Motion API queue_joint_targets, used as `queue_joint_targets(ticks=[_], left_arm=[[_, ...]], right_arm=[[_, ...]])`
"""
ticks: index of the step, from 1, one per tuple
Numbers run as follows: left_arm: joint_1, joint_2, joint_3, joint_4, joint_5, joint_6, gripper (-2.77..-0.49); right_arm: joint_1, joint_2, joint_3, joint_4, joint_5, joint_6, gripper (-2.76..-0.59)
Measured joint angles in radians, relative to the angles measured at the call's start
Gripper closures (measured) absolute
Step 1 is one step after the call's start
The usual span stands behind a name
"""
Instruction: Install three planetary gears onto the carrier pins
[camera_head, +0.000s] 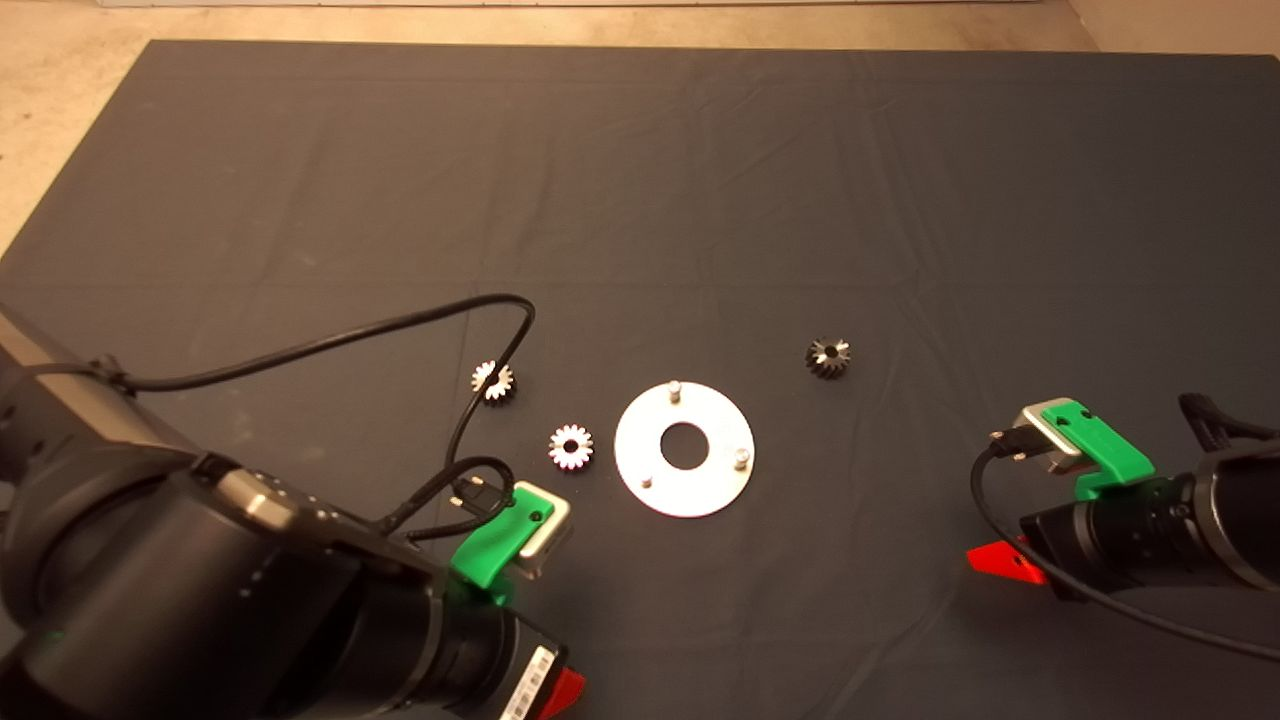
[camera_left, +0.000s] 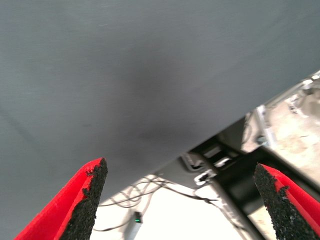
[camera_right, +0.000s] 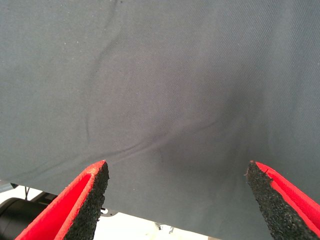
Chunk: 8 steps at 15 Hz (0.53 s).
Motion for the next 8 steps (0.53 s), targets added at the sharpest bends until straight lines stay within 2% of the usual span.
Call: queue_joint_targets(ticks=[3,5,8], left_arm=[[0.000,-0.078,-0.006,-0.004,0.000,0.104,-2.07],[0.000,-0.117,-0.032,-0.008,0.000,0.190,-2.07],[0.000,-0.142,-0.136,-0.010,0.000,0.323,-2.07]], right_arm=[[0.000,-0.001,0.000,0.000,0.000,-0.003,-2.05],[0.000,0.000,0.000,0.000,0.000,-0.003,-2.05],[0.000,0.002,0.000,0.000,0.002,-0.003,-2.05]])
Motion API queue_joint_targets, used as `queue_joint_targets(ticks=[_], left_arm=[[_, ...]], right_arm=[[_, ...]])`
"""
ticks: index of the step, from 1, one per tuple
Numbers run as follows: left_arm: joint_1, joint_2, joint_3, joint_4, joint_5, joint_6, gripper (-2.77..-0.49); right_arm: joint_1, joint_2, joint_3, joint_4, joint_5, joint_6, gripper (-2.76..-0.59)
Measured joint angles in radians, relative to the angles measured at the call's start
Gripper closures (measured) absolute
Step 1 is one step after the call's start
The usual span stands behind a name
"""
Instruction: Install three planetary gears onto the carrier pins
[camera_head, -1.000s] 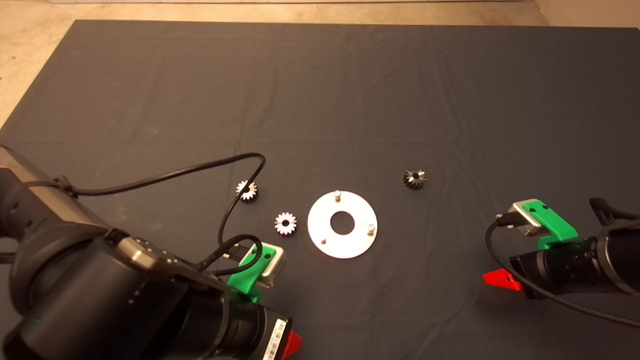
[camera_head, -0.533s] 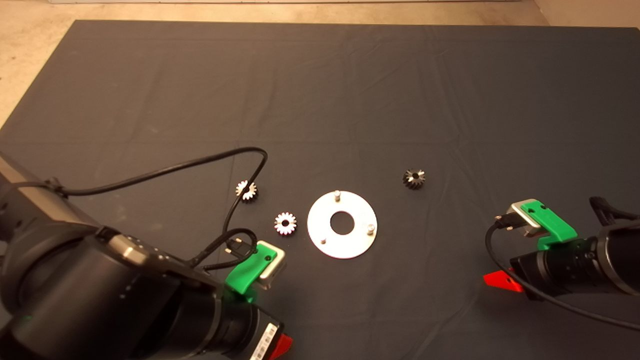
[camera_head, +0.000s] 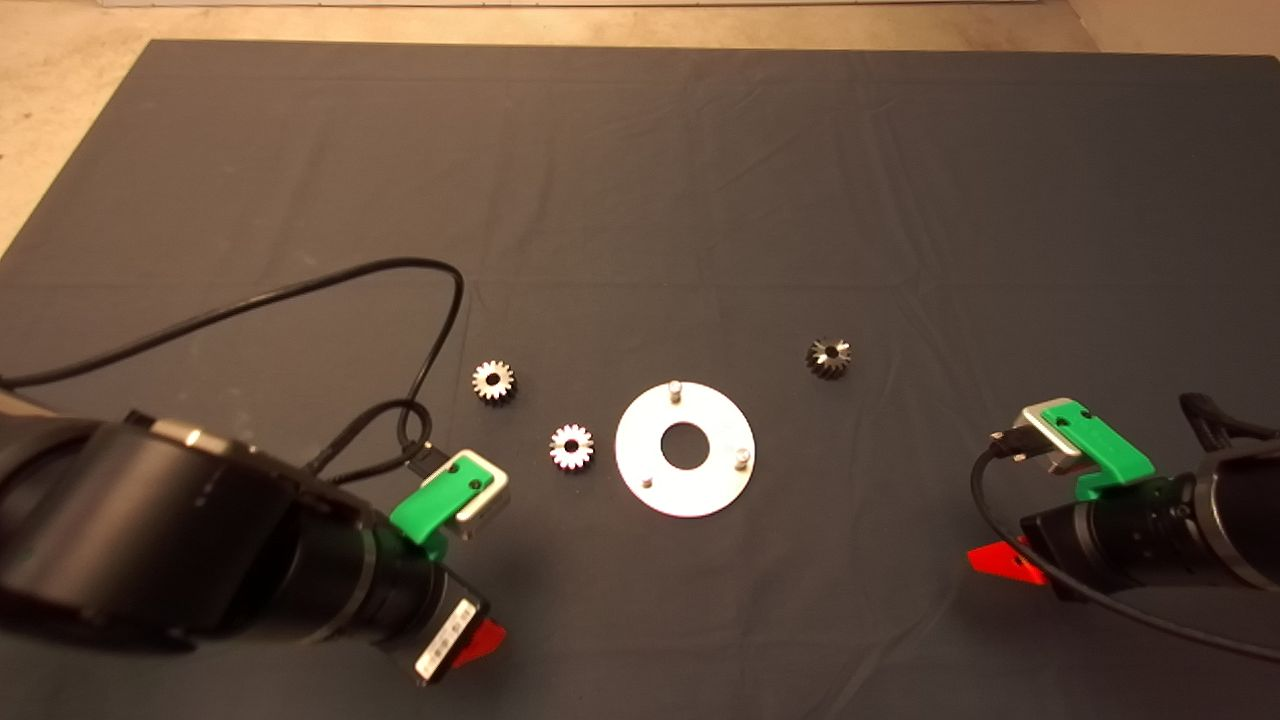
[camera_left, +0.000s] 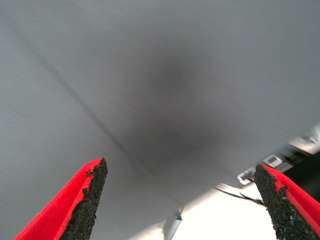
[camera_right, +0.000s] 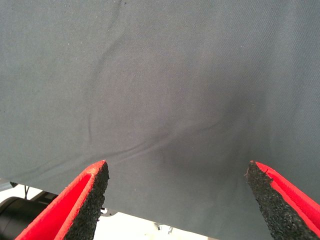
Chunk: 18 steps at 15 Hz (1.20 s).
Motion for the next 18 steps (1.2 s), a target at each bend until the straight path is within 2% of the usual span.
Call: queue_joint_targets(ticks=[2,5,7,9,12,15,18], left_arm=[[0.000,0.001,-0.101,0.011,0.000,0.067,-2.07],[0.000,0.026,-0.191,0.020,0.000,0.136,-2.07],[0.000,0.035,-0.213,0.022,0.000,0.178,-2.07],[-0.006,0.034,-0.230,0.023,0.000,0.192,-2.07],[-0.009,0.034,-0.275,0.024,0.000,0.240,-2.07],[-0.051,0.037,-0.325,0.025,-0.001,0.293,-2.07],[-0.063,0.043,-0.349,0.028,0.000,0.311,-2.07]], right_arm=[[0.000,0.000,0.000,0.000,0.000,0.000,-2.05],[-0.006,0.000,0.000,0.000,0.000,0.000,-2.05],[-0.006,0.001,0.000,0.000,0.000,0.000,-2.05],[-0.011,0.002,0.000,0.000,-0.001,0.000,-2.05],[-0.011,0.002,0.000,0.000,0.000,0.000,-2.05],[-0.016,0.002,0.000,0.000,0.000,0.000,-2.05],[-0.017,0.002,0.000,0.000,0.000,0.000,-2.05]])
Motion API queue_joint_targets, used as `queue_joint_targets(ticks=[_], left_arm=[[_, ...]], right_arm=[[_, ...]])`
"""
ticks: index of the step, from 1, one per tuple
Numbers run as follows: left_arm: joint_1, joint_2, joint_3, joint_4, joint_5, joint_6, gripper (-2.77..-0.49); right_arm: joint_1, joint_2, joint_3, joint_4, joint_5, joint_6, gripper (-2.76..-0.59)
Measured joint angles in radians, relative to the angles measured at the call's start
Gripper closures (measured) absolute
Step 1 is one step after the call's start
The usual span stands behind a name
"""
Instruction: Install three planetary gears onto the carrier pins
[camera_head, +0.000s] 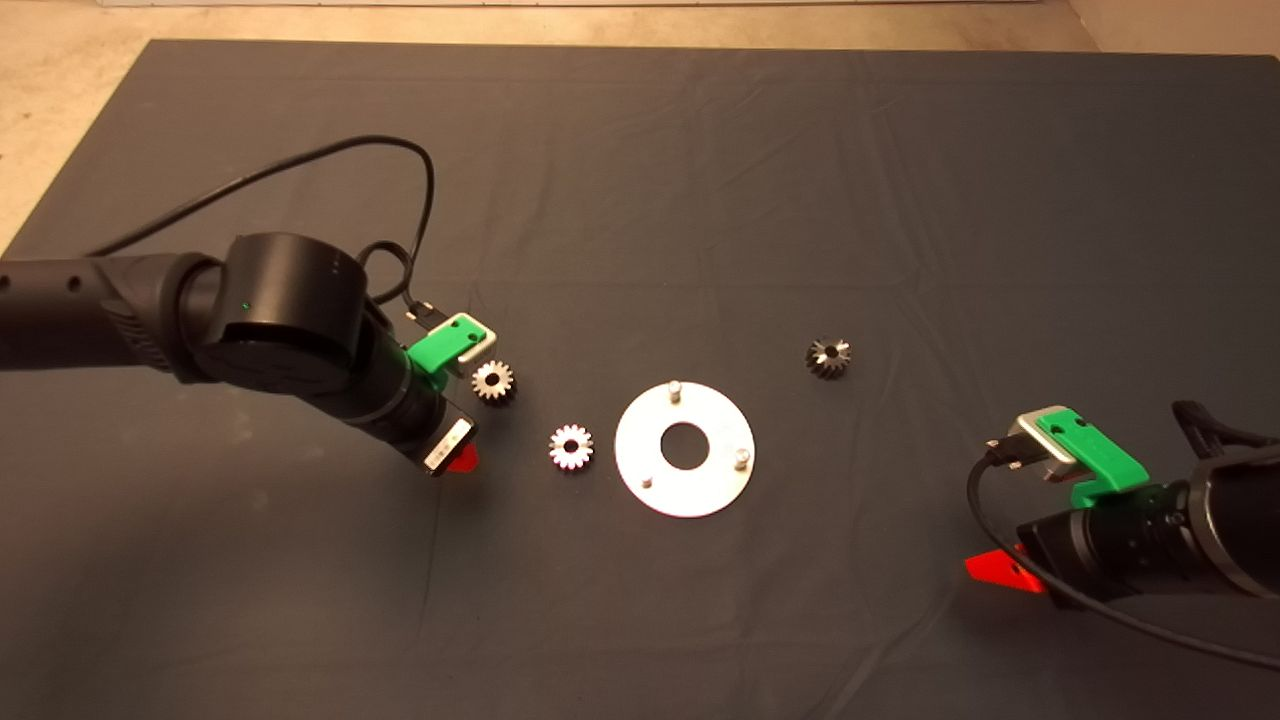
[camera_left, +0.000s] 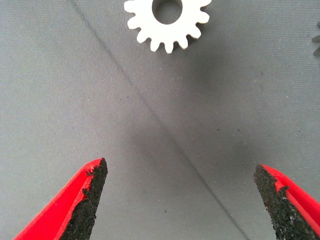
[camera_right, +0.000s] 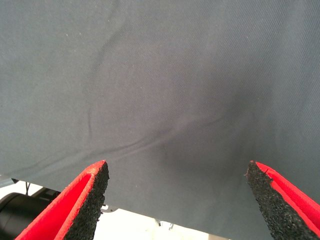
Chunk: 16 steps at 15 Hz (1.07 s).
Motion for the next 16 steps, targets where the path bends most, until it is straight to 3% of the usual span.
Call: queue_joint_targets(ticks=[2,6,8,14,16], left_arm=[[-0.009,0.005,-0.008,0.000,-0.004,0.000,-2.07],[-0.009,0.019,-0.046,0.000,-0.105,-0.001,-2.07],[-0.009,0.028,-0.058,0.001,-0.115,-0.005,-2.07],[-0.009,0.027,-0.061,0.026,-0.198,-0.010,-2.07],[-0.009,0.027,-0.061,0.047,-0.203,-0.025,-2.07]], right_arm=[[-0.007,0.000,0.000,0.000,0.001,0.000,-2.05],[-0.010,0.003,0.000,0.000,0.000,0.000,-2.05],[-0.010,0.003,0.000,0.000,0.000,0.000,-2.05],[-0.010,0.003,0.000,0.000,0.000,0.000,-2.05],[-0.010,0.003,0.000,0.000,0.000,0.000,-2.05]])
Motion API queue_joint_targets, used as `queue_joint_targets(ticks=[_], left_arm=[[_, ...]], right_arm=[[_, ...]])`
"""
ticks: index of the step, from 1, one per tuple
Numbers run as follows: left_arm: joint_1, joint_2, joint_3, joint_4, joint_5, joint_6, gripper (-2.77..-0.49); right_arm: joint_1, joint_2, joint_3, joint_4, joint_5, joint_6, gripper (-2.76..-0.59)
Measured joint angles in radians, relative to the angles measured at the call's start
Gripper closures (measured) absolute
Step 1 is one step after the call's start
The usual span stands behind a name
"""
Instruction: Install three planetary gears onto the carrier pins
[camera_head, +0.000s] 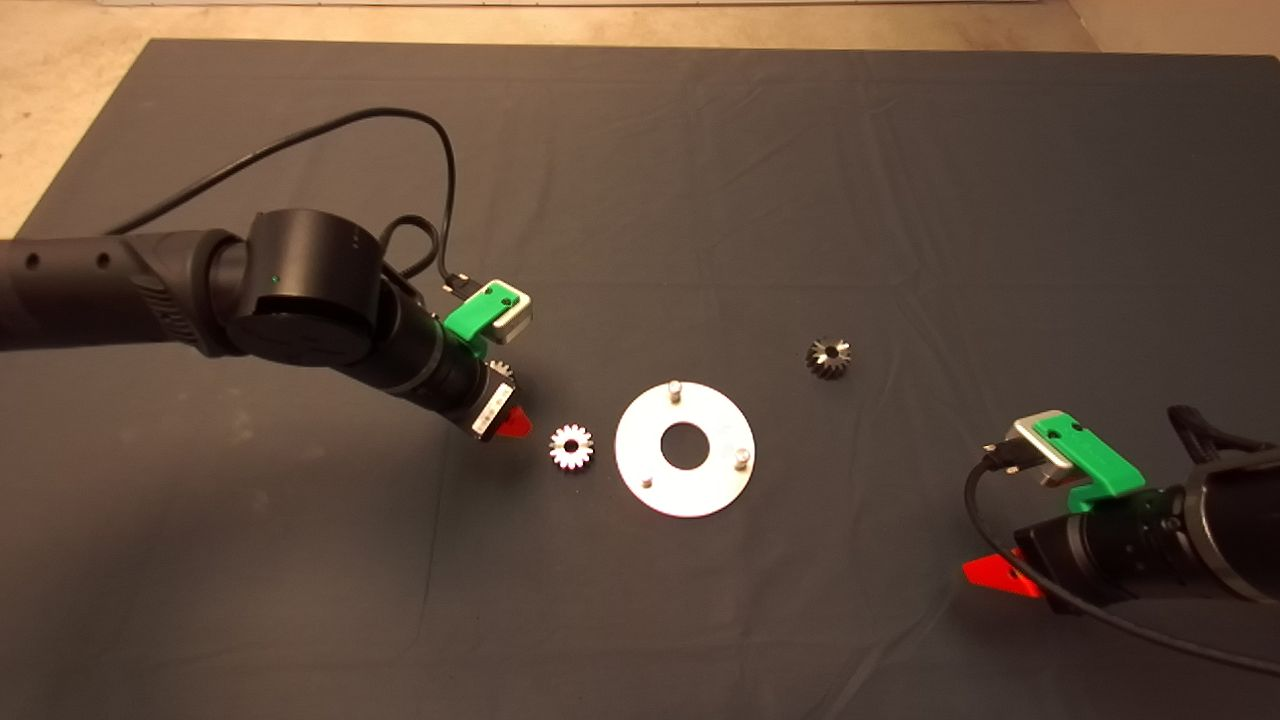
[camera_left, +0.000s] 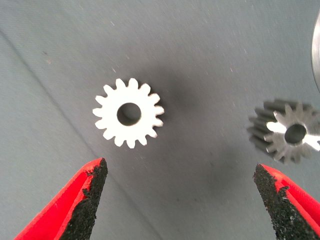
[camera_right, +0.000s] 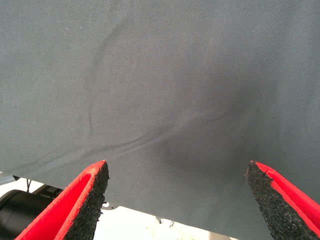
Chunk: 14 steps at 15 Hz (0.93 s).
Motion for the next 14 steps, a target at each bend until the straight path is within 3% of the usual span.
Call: queue_joint_targets(ticks=[1,4,6,9,12,14], left_arm=[[0.000,-0.001,0.000,0.004,-0.001,-0.002,-2.07],[0.001,-0.006,-0.001,0.041,-0.037,-0.003,-2.07],[0.013,-0.006,-0.003,0.060,-0.043,-0.003,-2.07],[0.017,-0.025,-0.005,0.066,-0.048,-0.003,-2.07],[0.017,-0.036,-0.011,0.085,-0.056,-0.002,-2.07],[0.018,-0.036,-0.019,0.093,-0.074,-0.002,-2.07]], right_arm=[[0.000,0.000,0.000,0.000,0.000,0.000,-2.05],[0.000,0.000,0.000,0.000,0.000,0.000,-2.05],[0.000,0.000,0.000,0.000,0.000,0.000,-2.05],[0.000,0.008,0.000,0.000,-0.002,0.000,-2.05],[0.000,0.029,0.000,0.000,0.008,0.000,-2.05],[0.000,0.031,0.000,0.000,0.012,0.000,-2.05]])
